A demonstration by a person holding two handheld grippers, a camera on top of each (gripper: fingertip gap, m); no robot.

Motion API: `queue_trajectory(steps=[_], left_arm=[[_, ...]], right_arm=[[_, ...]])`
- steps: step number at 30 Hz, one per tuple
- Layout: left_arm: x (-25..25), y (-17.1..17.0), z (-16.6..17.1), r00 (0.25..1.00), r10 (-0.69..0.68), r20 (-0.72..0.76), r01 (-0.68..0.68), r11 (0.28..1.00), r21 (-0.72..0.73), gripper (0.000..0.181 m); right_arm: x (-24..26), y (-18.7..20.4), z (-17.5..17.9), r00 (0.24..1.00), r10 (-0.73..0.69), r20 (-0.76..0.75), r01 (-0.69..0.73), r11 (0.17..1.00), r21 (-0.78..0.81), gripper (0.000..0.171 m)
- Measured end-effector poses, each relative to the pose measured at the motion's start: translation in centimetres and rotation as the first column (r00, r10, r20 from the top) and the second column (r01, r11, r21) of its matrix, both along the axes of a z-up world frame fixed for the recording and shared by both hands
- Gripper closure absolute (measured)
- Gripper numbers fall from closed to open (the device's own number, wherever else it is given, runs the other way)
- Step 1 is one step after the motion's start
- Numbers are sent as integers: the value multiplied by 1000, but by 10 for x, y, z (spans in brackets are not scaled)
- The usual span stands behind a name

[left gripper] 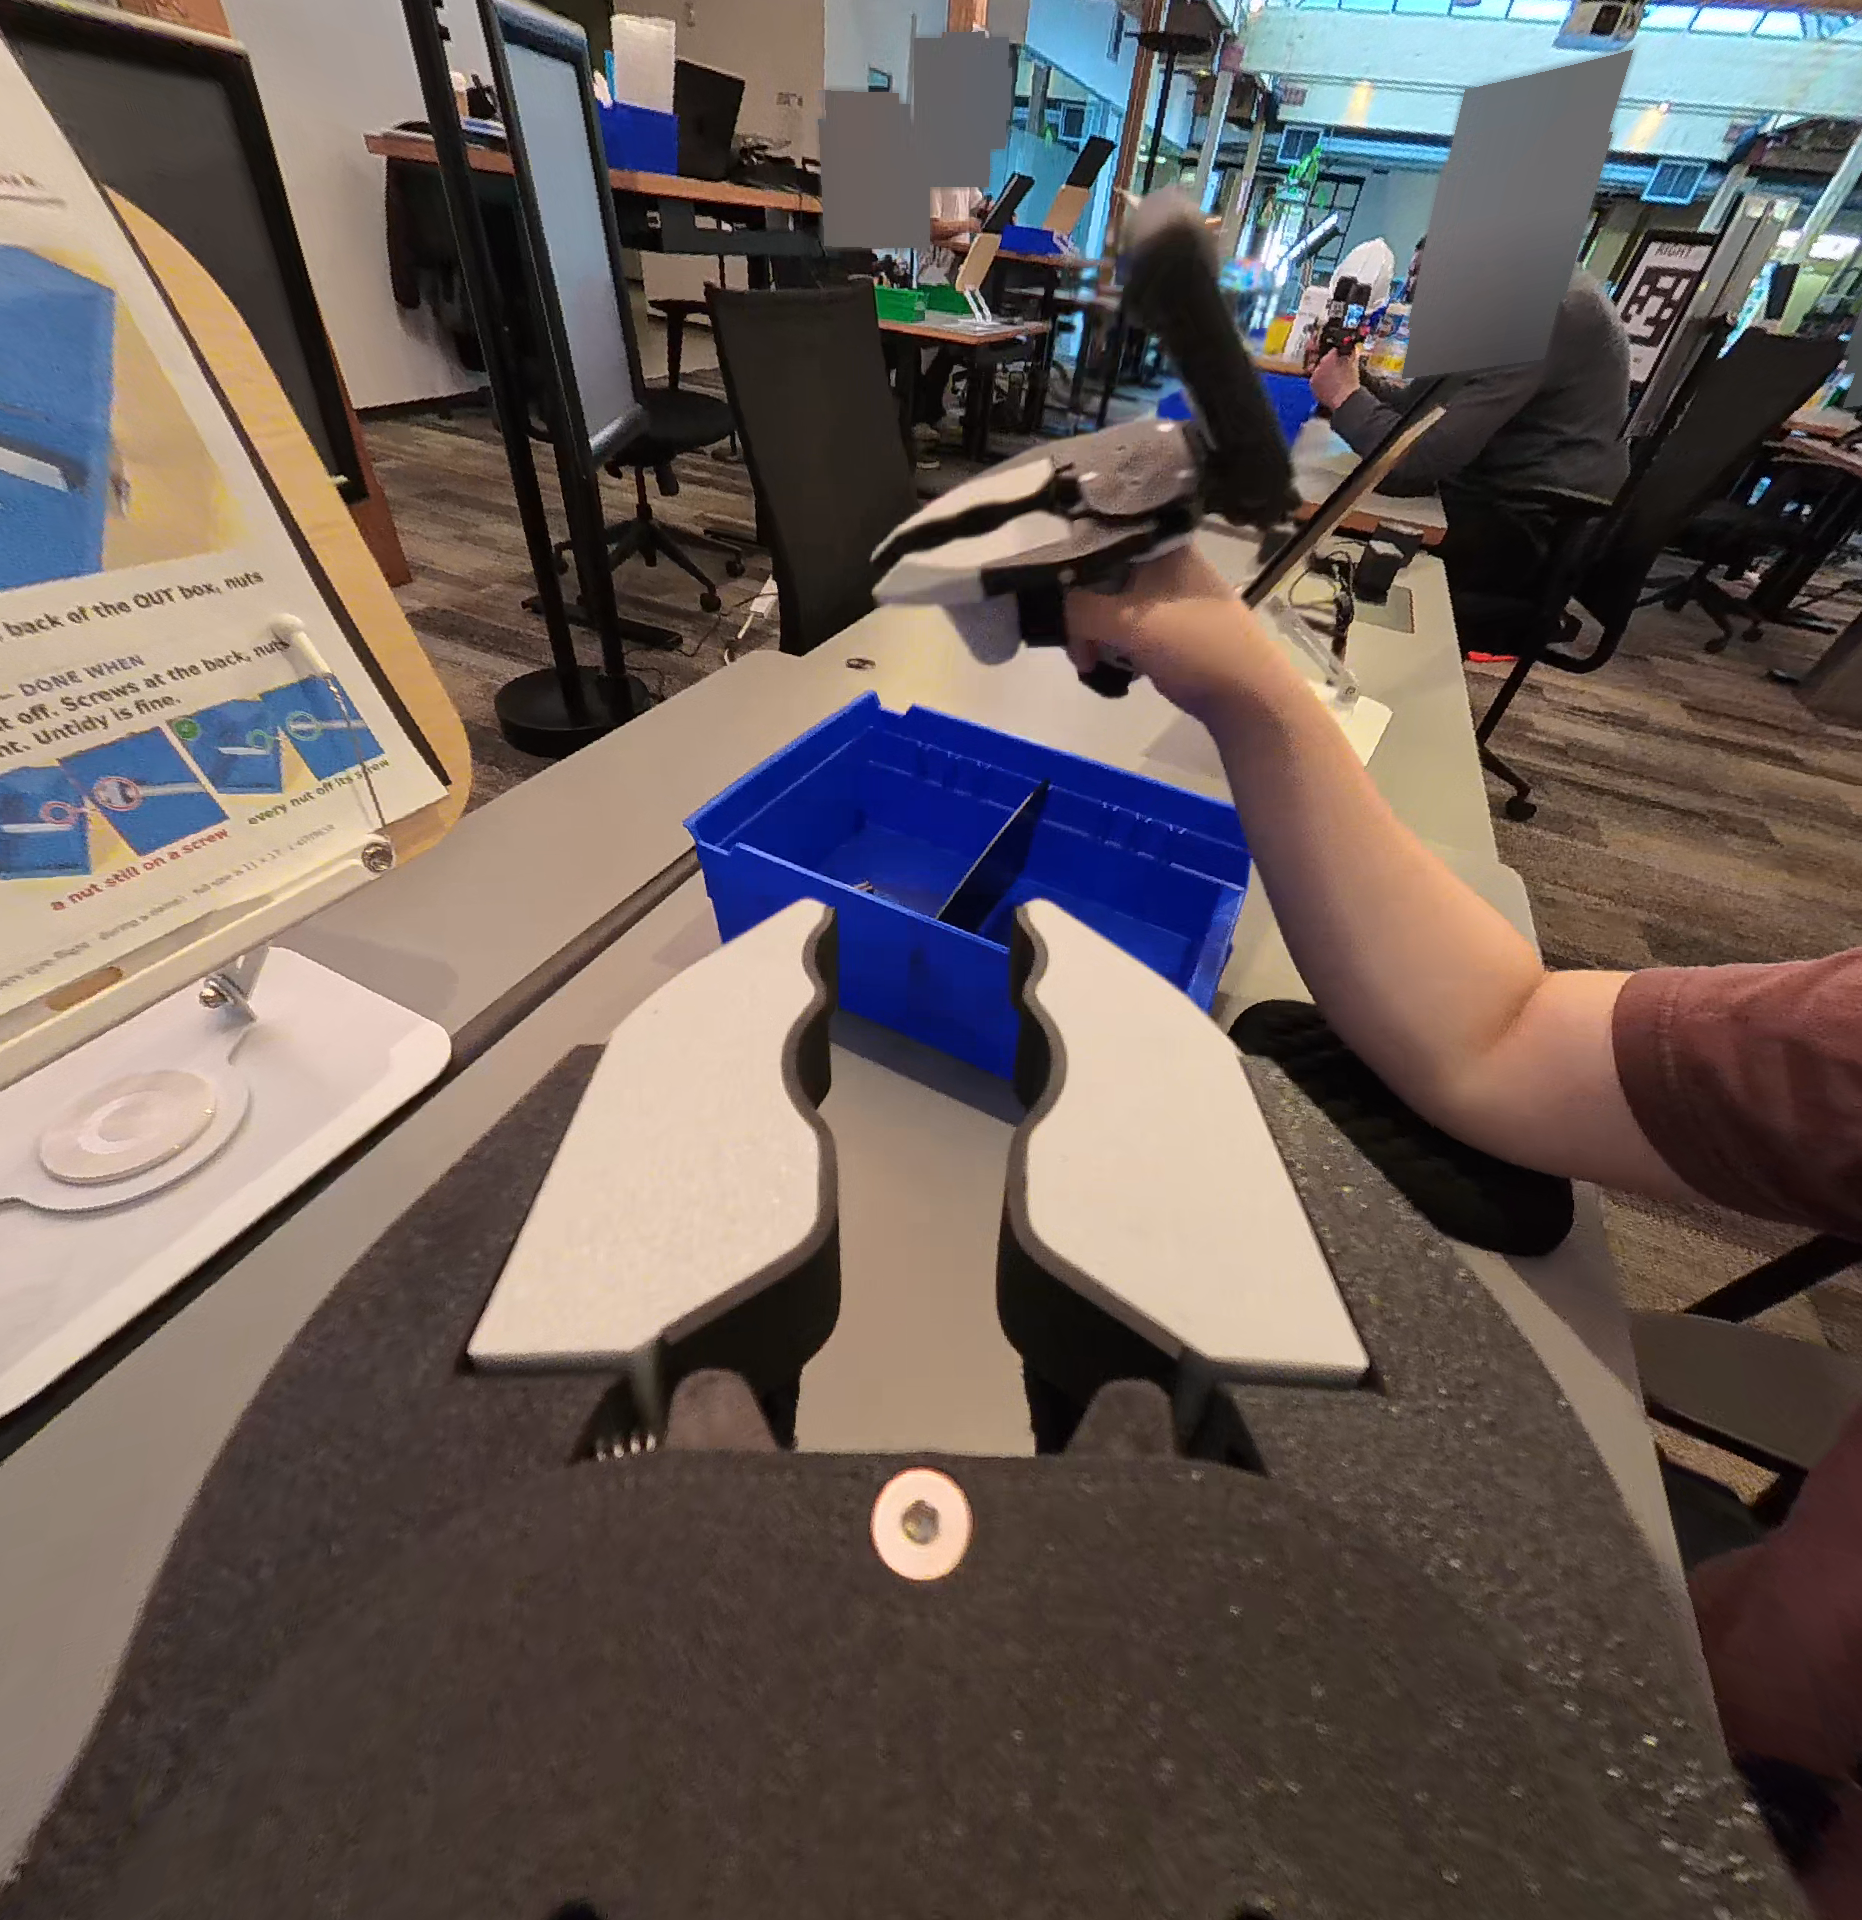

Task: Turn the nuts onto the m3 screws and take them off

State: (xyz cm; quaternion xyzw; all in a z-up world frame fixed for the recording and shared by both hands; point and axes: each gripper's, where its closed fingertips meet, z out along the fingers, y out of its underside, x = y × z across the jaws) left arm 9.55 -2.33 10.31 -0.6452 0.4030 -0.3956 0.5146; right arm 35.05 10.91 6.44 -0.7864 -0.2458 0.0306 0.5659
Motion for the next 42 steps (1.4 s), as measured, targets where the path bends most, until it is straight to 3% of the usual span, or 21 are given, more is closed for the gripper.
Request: queue_trajectory(steps=[3, 7, 11, 15, 18, 22, 28, 34, 42], left_arm=[[-8, -8, 16, 999, 6, 50, -6, 1000, 15, 151], [-31, -21, 36, 996, 50, 79, -50, 999, 5, 151], [-80, -24, 40, 979, 203, -32, -204, 979, 1, 150], [-160, -24, 25, 899, 387, -204, -402, 915, -32, 151], [-218, -19, 0, 834, 471, -287, -517, 849, -109, 152], [-261, -15, -51, 783, 479, -397, -576, 800, -171, 152], [-284, 12, -127, 760, 437, -481, -604, 749, -274, 153], [-288, 47, -202, 744, 384, -547, -653, 590, -474, 159], [-286, 54, -241, 644, 328, -691, -735, 515, -441, 147]], right_arm=[[-29, -22, 45, 993, 93, -75, -79, 981, 175, 151], [-47, -44, 72, 987, 146, -67, -122, 953, 276, 151], [-51, -51, 83, 986, 157, -55, -132, 940, 315, 151], [-52, -56, 87, 980, 181, -78, -147, 935, 323, 151], [-61, -65, 92, 964, 240, -117, -190, 924, 331, 151], [-94, -95, 109, 876, 434, -210, -340, 865, 369, 151], [-131, -126, 123, 773, 560, -297, -437, 810, 391, 151], [-144, -125, 112, 824, 504, -258, -407, 844, 349, 151], [-144, -116, 93, 864, 466, -192, -405, 869, 285, 147]])
